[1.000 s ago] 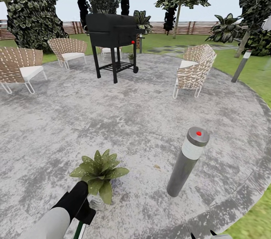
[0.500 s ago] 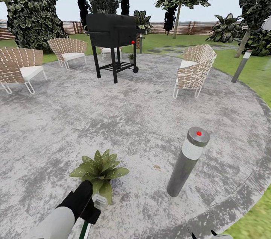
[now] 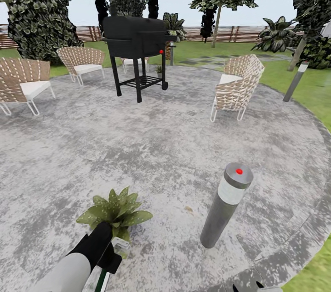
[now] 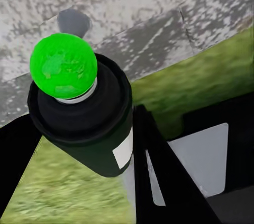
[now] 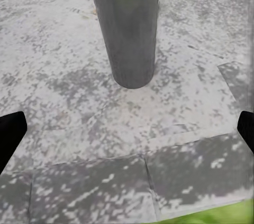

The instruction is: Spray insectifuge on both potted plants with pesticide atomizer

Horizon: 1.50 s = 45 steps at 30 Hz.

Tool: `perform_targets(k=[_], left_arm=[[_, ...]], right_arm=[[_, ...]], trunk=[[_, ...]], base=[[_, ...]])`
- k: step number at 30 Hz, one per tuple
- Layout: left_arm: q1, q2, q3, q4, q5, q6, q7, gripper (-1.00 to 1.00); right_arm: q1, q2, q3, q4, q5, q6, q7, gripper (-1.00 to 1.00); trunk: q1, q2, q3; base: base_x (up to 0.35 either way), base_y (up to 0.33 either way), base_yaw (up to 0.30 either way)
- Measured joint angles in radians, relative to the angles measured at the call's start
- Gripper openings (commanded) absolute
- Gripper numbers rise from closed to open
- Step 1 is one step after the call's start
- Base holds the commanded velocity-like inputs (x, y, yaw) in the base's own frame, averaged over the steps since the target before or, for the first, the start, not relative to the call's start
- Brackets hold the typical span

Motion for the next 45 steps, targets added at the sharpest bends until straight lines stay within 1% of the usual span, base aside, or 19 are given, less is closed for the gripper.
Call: perform_targets(k=[12,15,17,18,20,22,25,27,31,37,40,45], left_arm=[[0.004,0.004,0.001,0.001,0.002,-0.003,0.01,-1.0],[0.018,0.004,0.001,0.0,0.002,-0.005,0.01,-1.0],[0.023,0.003,0.001,0.0,0.004,-0.046,0.012,-1.0],[0.024,0.001,0.001,0.001,0.004,-0.07,0.017,-1.0],[0.024,-0.005,0.001,0.001,0.006,-0.088,0.03,-1.0],[0.025,-0.023,0.001,0.0,0.008,-0.099,0.052,-1.0],[0.024,-0.033,0.002,-0.006,0.007,-0.102,0.072,-1.0],[0.023,-0.05,0.0,-0.015,0.008,-0.101,0.088,-1.0],[0.023,-0.061,0.001,-0.017,0.006,-0.1,0.15,-1.0],[0.023,-0.061,0.005,-0.014,0.007,-0.098,0.154,-1.0],[0.02,-0.064,0.002,-0.017,0.007,-0.094,0.155,-1.0],[0.003,-0.081,0.0,-0.019,0.009,-0.09,0.156,-1.0]], right_arm=[[0.0,0.001,0.0,0.001,0.0,0.0,0.0,1.0],[0.0,0.001,0.0,0.002,0.0,0.0,0.0,1.0],[0.0,0.001,0.0,0.002,0.0,0.0,0.0,1.0],[0.0,0.001,0.0,0.002,0.0,0.0,0.0,1.0],[0.0,0.001,0.0,0.001,0.0,0.0,0.0,1.0],[0.0,0.001,0.0,0.001,0.0,0.0,0.0,1.0],[0.0,0.001,-0.001,0.002,0.0,0.0,0.0,1.0],[0.0,0.0,-0.001,0.002,0.0,0.0,0.0,1.0],[0.0,0.001,0.0,0.002,0.0,0.0,0.0,1.0],[0.0,0.001,0.0,0.002,0.001,0.0,0.0,1.0],[0.0,0.001,0.0,0.002,0.0,0.0,0.0,1.0],[0.0,0.001,0.0,0.002,0.0,0.0,0.0,1.0]], trunk=[[0.0,0.0,0.0],[0.0,0.0,0.0],[0.0,0.0,0.0],[0.0,0.0,0.0],[0.0,0.0,0.0],[0.0,0.0,0.0],[0.0,0.0,0.0],[0.0,0.0,0.0],[0.0,0.0,0.0],[0.0,0.0,0.0],[0.0,0.0,0.0],[0.0,0.0,0.0]], base=[[0.004,-0.015,0.269],[0.0,0.0,0.259],[0.0,0.0,0.094],[0.0,0.0,0.041],[0.0,0.0,0.018],[0.0,0.0,0.004],[0.0,0.0,0.0],[0.0,0.0,0.0],[0.0,0.0,0.0],[0.0,0.0,0.0],[0.0,0.0,0.0],[0.0,0.0,0.0]])
